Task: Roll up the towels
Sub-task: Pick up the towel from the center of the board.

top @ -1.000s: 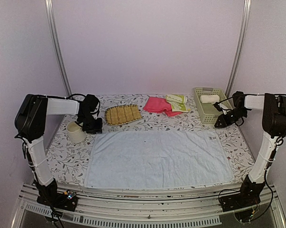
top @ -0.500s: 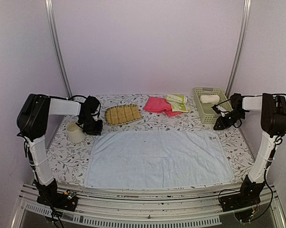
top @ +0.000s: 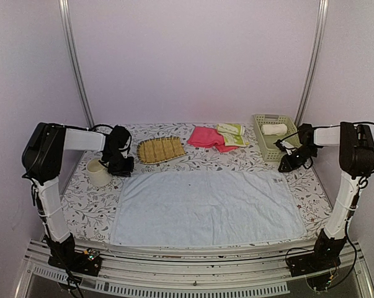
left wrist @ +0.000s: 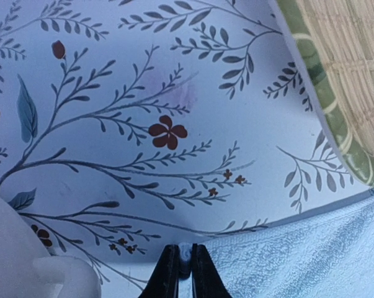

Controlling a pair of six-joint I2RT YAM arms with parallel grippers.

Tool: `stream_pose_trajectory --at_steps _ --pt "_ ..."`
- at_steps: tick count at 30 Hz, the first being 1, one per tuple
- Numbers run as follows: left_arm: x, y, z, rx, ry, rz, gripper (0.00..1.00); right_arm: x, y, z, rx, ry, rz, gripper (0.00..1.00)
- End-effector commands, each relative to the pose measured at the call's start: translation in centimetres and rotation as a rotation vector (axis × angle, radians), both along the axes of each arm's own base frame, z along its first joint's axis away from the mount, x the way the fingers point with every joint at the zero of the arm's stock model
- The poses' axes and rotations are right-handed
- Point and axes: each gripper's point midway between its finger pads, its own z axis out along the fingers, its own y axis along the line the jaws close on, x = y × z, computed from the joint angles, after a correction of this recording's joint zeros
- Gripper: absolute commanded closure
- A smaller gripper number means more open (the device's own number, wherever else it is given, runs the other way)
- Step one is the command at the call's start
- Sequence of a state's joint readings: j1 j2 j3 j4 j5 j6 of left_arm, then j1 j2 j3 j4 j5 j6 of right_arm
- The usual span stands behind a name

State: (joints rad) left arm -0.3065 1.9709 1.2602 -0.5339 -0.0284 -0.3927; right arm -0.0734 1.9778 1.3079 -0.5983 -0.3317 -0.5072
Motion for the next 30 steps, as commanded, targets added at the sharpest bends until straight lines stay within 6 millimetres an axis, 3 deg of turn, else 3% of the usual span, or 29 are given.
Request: stream_pose_trajectory --at_steps 1,9,13,15,20,23,30 --pt "-1.4 -0.2 -1.6 -0.017 0.058 -0.012 0.93 -0.3 -0.1 -1.5 -0.018 0.027 -0.014 0.73" --pt "-1.4 -0.2 -1.6 -0.019 0.057 -0.018 1.00 -0.6 -0.2 -2.8 -0.050 0.044 -0.002 0.75" --pt "-1.4 -0.3 -1.6 -0.022 0.057 -0.022 1.00 -0.8 -0.2 -3.2 -0.059 0.053 0.002 0.80" --pt "-1.4 -0.3 -1.6 -0.020 0.056 -0.022 1.00 -0.7 -0.3 -3.0 -0.061 0.048 0.002 0.88" --pt "-1.3 -0.3 -1.3 -0.024 0.042 -0.024 1.00 -0.1 -0.6 -1.3 -0.080 -0.002 -0.001 0.95" --pt "-0.7 -0.5 0.7 -0.042 -0.021 -0.025 1.00 0.3 -0.9 0.2 -0.089 -0.045 -0.004 0.96" --pt "-0.4 -0.5 2.6 -0.053 -0.081 -0.030 1.00 0.6 -1.8 3.4 -0.091 -0.123 -0.012 0.97"
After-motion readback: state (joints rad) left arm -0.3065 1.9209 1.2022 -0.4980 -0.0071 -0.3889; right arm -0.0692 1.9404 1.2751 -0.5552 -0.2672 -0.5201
